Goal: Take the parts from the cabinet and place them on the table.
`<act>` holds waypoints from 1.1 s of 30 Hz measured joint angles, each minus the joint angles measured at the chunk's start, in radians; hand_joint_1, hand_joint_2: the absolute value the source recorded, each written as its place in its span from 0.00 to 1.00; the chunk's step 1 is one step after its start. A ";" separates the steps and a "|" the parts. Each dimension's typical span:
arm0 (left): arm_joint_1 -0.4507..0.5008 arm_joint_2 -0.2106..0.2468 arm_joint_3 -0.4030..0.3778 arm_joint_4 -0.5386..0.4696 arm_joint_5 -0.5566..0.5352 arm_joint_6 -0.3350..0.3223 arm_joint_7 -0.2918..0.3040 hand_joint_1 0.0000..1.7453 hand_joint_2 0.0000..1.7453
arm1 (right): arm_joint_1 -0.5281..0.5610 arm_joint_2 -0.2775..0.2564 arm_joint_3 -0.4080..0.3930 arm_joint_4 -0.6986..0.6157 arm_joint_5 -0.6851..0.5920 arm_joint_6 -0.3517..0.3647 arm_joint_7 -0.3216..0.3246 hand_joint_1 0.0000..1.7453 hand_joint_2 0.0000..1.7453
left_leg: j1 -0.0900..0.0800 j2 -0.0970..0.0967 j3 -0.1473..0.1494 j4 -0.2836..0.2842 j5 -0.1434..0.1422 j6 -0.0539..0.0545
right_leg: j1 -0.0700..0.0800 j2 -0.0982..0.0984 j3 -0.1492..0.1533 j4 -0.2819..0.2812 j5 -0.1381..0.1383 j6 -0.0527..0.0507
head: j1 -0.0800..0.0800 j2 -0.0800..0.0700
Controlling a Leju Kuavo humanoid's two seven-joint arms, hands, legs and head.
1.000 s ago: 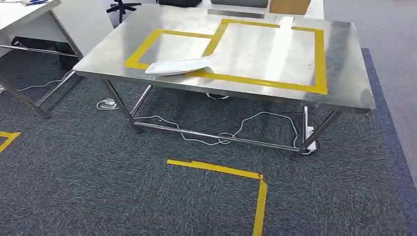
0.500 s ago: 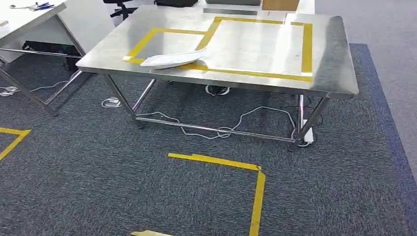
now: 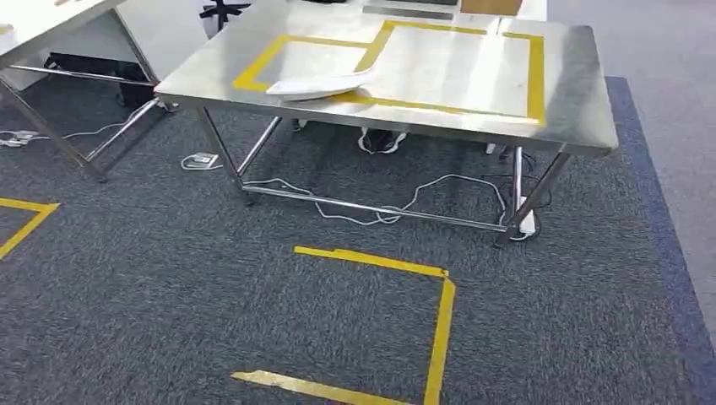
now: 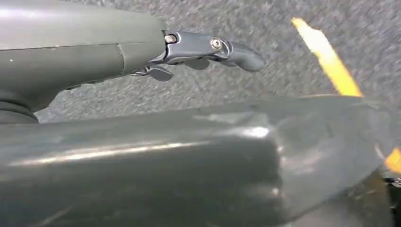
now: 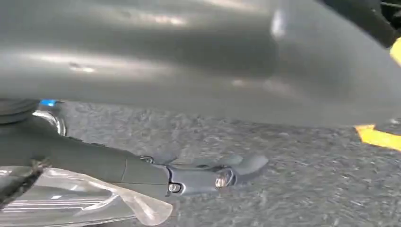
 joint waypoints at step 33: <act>-0.012 -0.050 -0.026 0.072 0.282 -0.001 -0.169 0.00 0.00 | -0.056 -0.019 0.123 -0.013 -0.172 -0.001 -0.100 0.00 0.00 | -0.006 0.005 -0.037 -0.004 0.025 -0.003 | 0.006 0.005 0.006 0.063 0.138 0.007 | 0.003 0.000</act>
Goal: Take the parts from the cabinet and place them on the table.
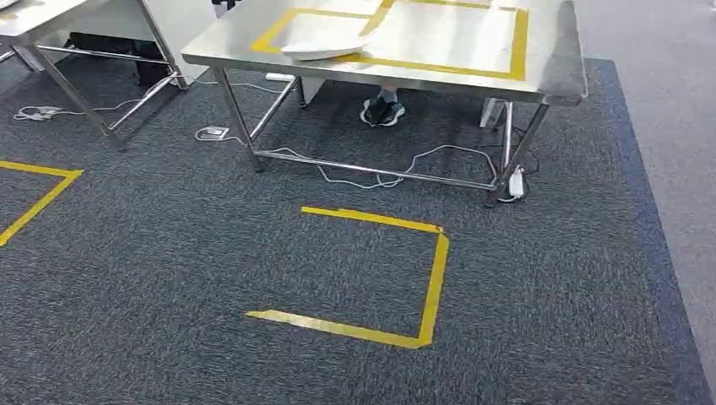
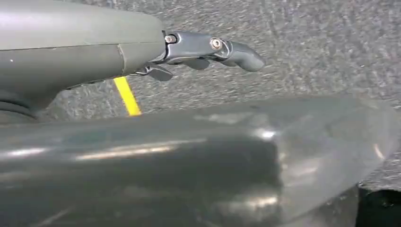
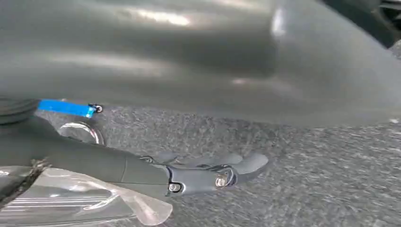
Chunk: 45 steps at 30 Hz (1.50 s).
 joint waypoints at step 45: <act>-0.016 -0.002 -0.057 0.035 0.180 0.001 -0.040 0.00 0.00 | 0.012 -0.003 -0.022 0.013 -0.002 0.039 0.010 0.00 0.00 | 0.007 -0.008 0.012 0.036 -0.020 -0.024 | 0.000 -0.004 0.151 -0.330 0.001 -0.024 | 0.005 0.000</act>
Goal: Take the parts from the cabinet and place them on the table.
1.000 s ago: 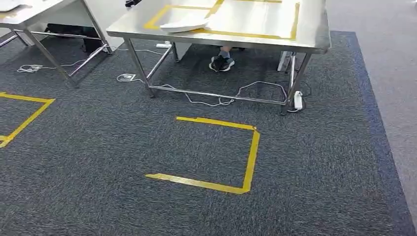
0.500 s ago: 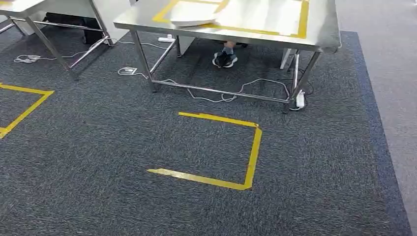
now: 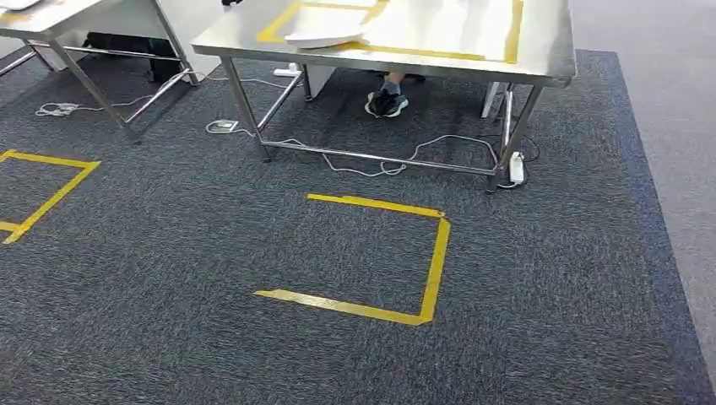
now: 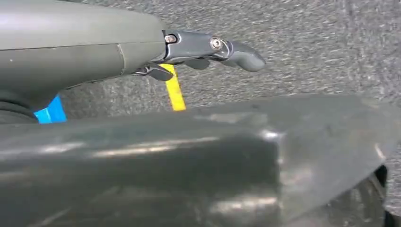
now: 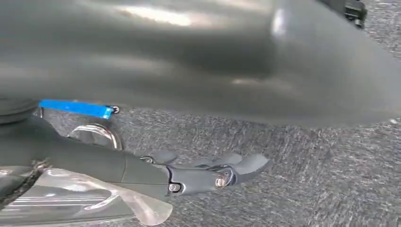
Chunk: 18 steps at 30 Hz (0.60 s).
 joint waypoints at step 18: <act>-0.001 0.006 -0.016 -0.002 0.002 0.000 -0.013 0.00 0.00 | 0.016 0.014 -0.040 0.034 0.000 0.019 0.006 0.00 0.00 | 0.022 -0.056 -0.020 -0.014 0.027 -0.009 | -0.034 0.025 0.004 0.037 -0.016 0.051 | 0.002 0.000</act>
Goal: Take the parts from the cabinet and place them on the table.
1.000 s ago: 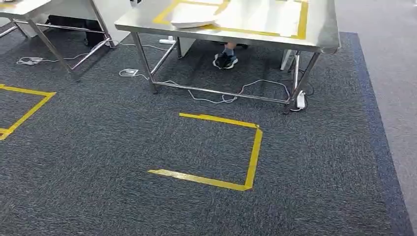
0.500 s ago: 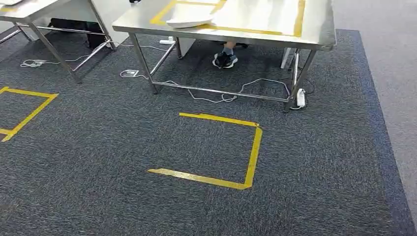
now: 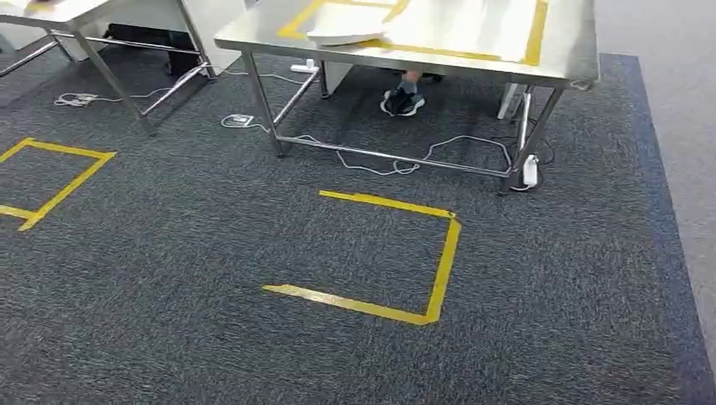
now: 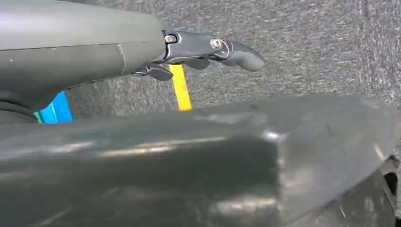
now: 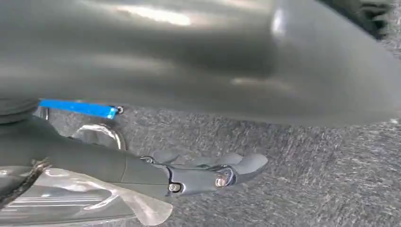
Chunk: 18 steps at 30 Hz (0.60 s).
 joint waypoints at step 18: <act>0.002 0.011 -0.006 -0.001 -0.013 0.000 -0.001 0.00 0.00 | 0.001 0.016 -0.012 0.019 0.000 0.020 0.005 0.00 0.00 | -0.027 0.114 0.036 0.038 -0.064 0.001 | 0.029 -0.134 0.015 -0.015 -0.009 -0.055 | -0.018 0.000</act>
